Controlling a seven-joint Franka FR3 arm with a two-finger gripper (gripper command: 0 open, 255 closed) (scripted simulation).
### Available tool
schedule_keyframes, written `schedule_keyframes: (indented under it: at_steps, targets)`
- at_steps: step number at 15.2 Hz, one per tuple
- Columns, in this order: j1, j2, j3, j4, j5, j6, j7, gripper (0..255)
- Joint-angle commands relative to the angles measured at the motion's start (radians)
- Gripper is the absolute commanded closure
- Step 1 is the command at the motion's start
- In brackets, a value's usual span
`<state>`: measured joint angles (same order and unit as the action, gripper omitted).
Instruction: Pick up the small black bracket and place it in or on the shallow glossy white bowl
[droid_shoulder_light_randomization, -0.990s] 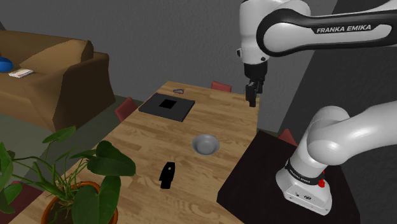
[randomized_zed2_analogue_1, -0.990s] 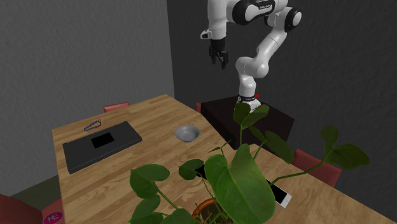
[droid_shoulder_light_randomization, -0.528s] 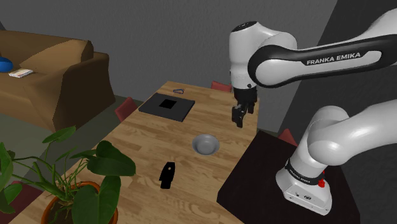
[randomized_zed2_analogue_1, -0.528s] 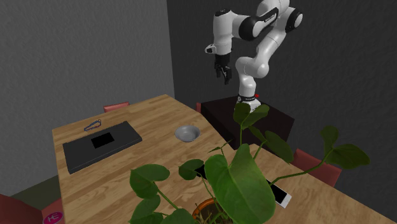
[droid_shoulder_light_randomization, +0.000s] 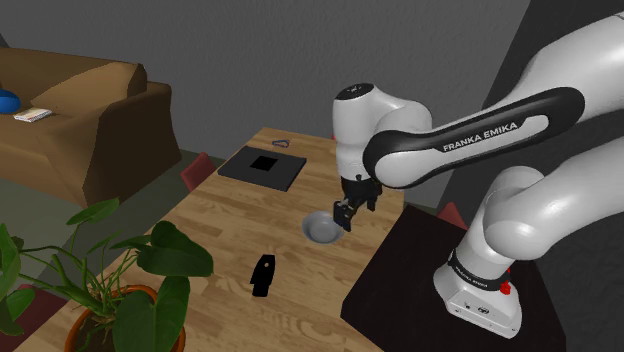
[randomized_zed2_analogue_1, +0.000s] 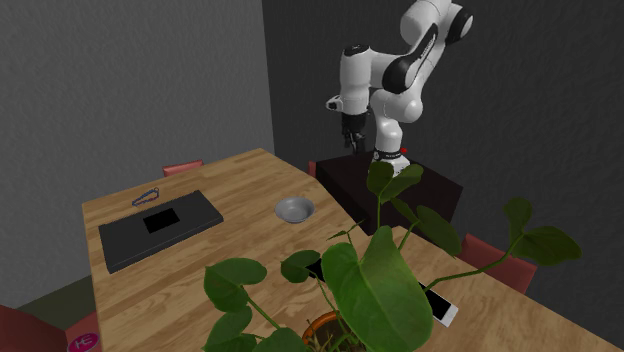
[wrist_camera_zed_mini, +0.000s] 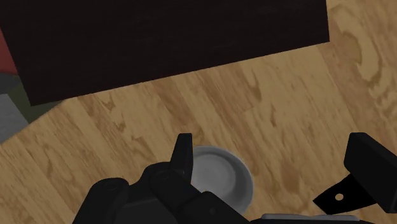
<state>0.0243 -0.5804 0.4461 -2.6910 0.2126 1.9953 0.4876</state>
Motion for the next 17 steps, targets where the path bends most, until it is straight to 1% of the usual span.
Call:
schedule_keyframes:
  at_steps: [1,3,5,7,8,10,12,13,15,17]
  targets:
    - [-0.009,0.071,0.052,0.011,0.015,0.078,0.078,0]
    - [-0.026,0.148,0.103,0.024,0.015,0.158,0.155,0]
    - [-0.050,0.232,0.154,0.043,-0.003,0.236,0.239,0]
    - [-0.081,0.325,0.205,0.069,-0.042,0.311,0.334,0]
    - [-0.098,0.374,0.229,0.085,-0.073,0.347,0.387,0]
    - [-0.133,0.479,0.272,0.121,-0.160,0.412,0.510,0]
    - [-0.155,0.592,0.295,0.166,-0.283,0.463,0.653,0]
    - [-0.155,0.650,0.293,0.192,-0.353,0.483,0.729,0]
    - [-0.128,0.760,0.262,0.250,-0.488,0.508,0.875,0]
    - [-0.074,0.858,0.206,0.314,-0.596,0.523,0.997,0]
